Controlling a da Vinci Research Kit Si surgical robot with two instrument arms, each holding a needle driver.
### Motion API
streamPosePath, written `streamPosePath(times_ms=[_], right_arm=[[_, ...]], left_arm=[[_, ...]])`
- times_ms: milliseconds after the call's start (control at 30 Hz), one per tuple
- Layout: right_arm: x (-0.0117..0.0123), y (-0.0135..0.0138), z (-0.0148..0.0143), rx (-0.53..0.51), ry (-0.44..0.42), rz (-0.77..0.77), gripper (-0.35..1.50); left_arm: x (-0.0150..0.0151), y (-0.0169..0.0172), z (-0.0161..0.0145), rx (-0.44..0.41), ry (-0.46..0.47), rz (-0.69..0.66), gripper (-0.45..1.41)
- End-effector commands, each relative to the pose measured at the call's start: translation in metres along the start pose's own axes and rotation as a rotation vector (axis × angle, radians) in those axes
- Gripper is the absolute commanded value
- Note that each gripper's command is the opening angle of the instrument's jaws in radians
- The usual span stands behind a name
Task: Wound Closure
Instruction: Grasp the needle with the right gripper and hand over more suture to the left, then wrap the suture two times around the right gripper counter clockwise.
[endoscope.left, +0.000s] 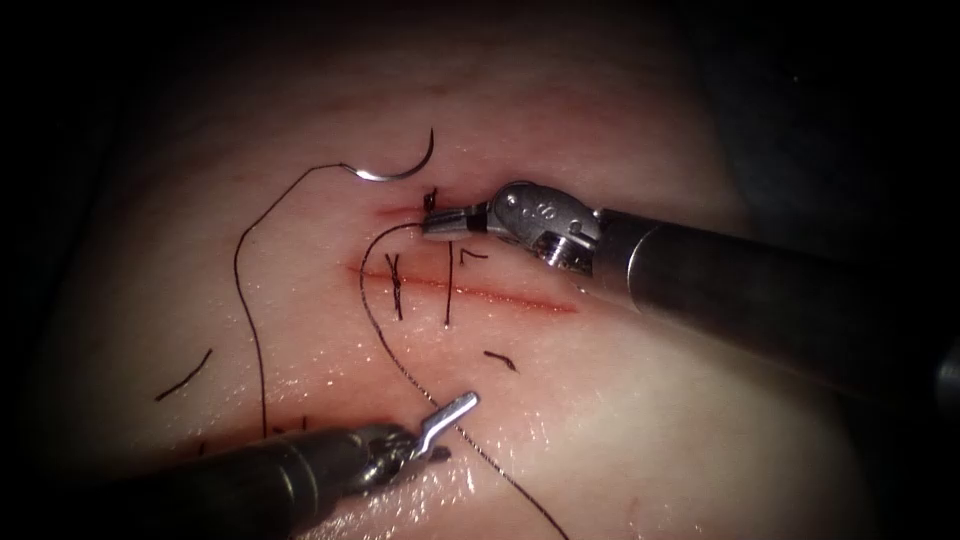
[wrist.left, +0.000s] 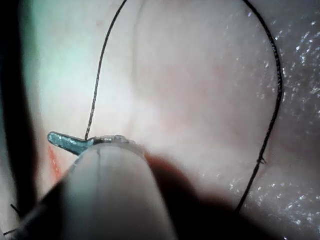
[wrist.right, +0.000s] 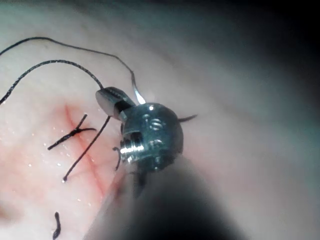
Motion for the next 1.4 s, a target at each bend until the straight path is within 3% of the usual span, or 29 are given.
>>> streamPosePath(times_ms=[33, 67, 100, 133, 400, 667, 700, 733, 767, 833, 900, 933, 1033, 1167, 1300, 1367, 1400], right_arm=[[0.0002, 0.0005, 0.0010, 0.002, 0.003, -0.004, -0.35], [0.0002, 0.0004, 0.0010, 0.002, 0.003, -0.005, -0.35], [0.0001, 0.0004, 0.0010, 0.002, 0.003, -0.006, -0.35], [0.0001, 0.0004, 0.0010, 0.002, 0.003, -0.006, -0.35], [-0.0002, 0.0003, 0.0008, 0.004, 0.003, -0.010, -0.35], [-0.0011, -0.0013, -0.0009, 0.019, 0.040, -0.026, -0.35], [-0.0012, -0.0017, -0.0015, 0.021, 0.060, -0.027, -0.23], [-0.0012, -0.0017, -0.0015, 0.021, 0.060, -0.027, -0.23], [-0.0013, -0.0020, -0.0018, 0.024, 0.071, -0.029, 0.00], [-0.0013, -0.0026, -0.0024, 0.027, 0.089, -0.030, 0.26], [-0.0009, -0.0038, -0.0027, 0.020, 0.126, -0.029, 0.95], [-0.0009, -0.0038, -0.0027, 0.020, 0.126, -0.029, 0.95], [-0.0005, -0.0046, -0.0029, 0.011, 0.172, -0.026, 1.33], [0.0008, -0.0039, -0.0042, 0.004, 0.212, -0.023, 1.47], [0.0021, -0.0030, -0.0055, -0.001, 0.224, -0.030, 1.47], [0.0032, -0.0024, -0.0060, -0.014, 0.249, -0.038, 1.38], [0.0037, -0.0021, -0.0060, -0.022, 0.264, -0.042, 1.25]], left_arm=[[0.0000, 0.0002, 0.0009, 0.002, -0.001, -0.001, 0.56], [0.0001, 0.0001, 0.0009, 0.002, -0.002, -0.007, 0.31], [0.0002, 0.0001, 0.0010, 0.002, -0.003, -0.013, -0.33], [0.0002, 0.0001, 0.0011, 0.003, 0.000, -0.013, -0.45], [-0.0013, -0.0014, -0.0008, -0.023, -0.059, -0.160, -0.45], [-0.0047, -0.0027, -0.0066, 0.003, -0.148, -0.192, -0.45], [-0.0057, -0.0028, -0.0080, 0.009, -0.176, -0.199, -0.45], [-0.0057, -0.0028, -0.0080, 0.009, -0.176, -0.199, -0.45], [-0.0064, -0.0028, -0.0089, 0.012, -0.196, -0.203, -0.45], [-0.0075, -0.0028, -0.0100, 0.013, -0.225, -0.209, -0.45], [-0.0092, -0.0028, -0.0115, 0.001, -0.261, -0.219, -0.45], [-0.0092, -0.0028, -0.0115, 0.001, -0.261, -0.219, -0.45], [-0.0109, -0.0030, -0.0124, -0.006, -0.285, -0.208, -0.45], [-0.0128, -0.0037, -0.0135, -0.005, -0.345, -0.180, -0.45], [-0.0133, -0.0039, -0.0138, -0.012, -0.351, -0.160, -0.45], [-0.0134, -0.0039, -0.0138, -0.015, -0.352, -0.148, -0.45], [-0.0133, -0.0040, -0.0137, -0.014, -0.354, -0.138, -0.45]])
